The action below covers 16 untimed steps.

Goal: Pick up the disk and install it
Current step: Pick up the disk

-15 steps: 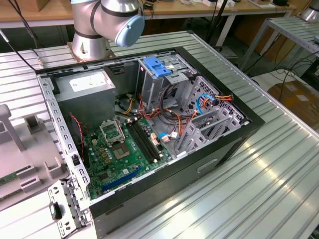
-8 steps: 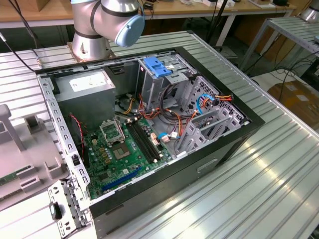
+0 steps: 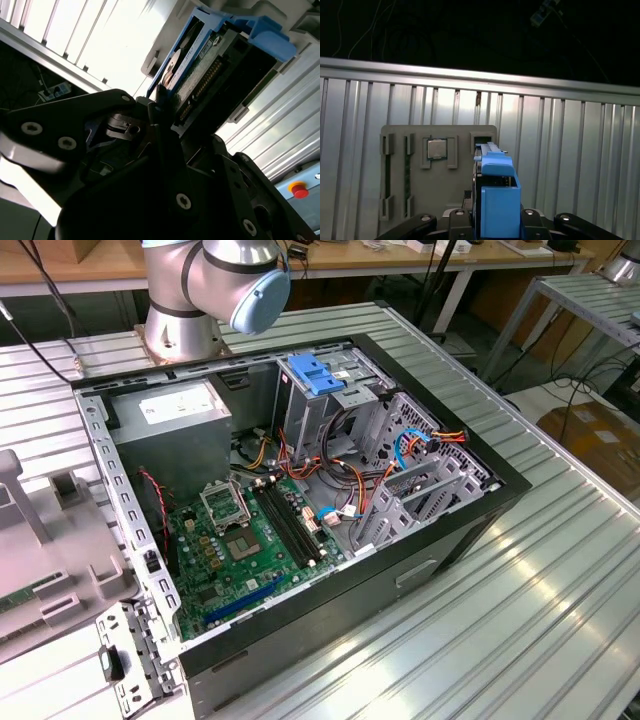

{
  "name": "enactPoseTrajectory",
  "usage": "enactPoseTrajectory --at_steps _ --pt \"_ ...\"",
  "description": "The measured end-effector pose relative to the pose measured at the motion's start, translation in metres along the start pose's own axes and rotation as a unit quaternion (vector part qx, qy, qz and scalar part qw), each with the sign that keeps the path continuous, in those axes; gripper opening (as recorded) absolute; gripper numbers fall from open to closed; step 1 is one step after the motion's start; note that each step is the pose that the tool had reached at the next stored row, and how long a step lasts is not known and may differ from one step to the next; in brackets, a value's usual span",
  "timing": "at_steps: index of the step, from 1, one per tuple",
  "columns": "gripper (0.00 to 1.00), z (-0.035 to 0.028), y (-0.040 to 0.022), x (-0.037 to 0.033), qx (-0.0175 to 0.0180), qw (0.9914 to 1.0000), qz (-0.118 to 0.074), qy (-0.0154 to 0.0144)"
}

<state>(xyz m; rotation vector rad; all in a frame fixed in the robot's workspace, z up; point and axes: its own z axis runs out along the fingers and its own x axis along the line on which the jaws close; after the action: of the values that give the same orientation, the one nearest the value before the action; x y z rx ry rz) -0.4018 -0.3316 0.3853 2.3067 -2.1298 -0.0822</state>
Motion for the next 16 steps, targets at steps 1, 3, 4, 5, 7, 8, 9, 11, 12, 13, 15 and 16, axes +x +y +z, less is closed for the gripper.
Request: enactPoseTrajectory --at_steps 1,3,4,5,7,8,9,11,12,13,15,16 --pt "0.36 -0.0005 0.0 0.0 0.0 1.0 0.0 0.0" --pt "0.36 -0.0017 0.0 -0.0001 0.0 1.0 0.0 0.0" --pt "0.36 -0.0023 0.0001 -0.0001 0.0 1.0 0.0 0.0" --pt "0.36 -0.0028 0.0001 -0.0001 0.0001 1.0 0.0 0.0" --pt "0.36 -0.0039 0.0001 -0.0001 0.0 1.0 0.0 0.0" --pt "0.36 -0.0046 0.0001 -0.0002 0.0 1.0 0.0 0.0" --pt "0.36 -0.0051 0.0002 -0.0002 0.0 1.0 0.0 0.0" --pt "0.36 -0.0065 0.0002 -0.0003 0.0001 1.0 0.0 0.0" --pt "0.36 -0.0074 0.0003 -0.0003 0.0 1.0 0.0 0.0" --pt "0.36 -0.0079 0.0003 -0.0003 0.0 1.0 0.0 0.0" --pt "0.36 -0.0089 0.0003 -0.0003 0.0001 1.0 0.0 0.0" --pt "0.36 -0.0094 0.0003 -0.0004 0.0 1.0 0.0 0.0"
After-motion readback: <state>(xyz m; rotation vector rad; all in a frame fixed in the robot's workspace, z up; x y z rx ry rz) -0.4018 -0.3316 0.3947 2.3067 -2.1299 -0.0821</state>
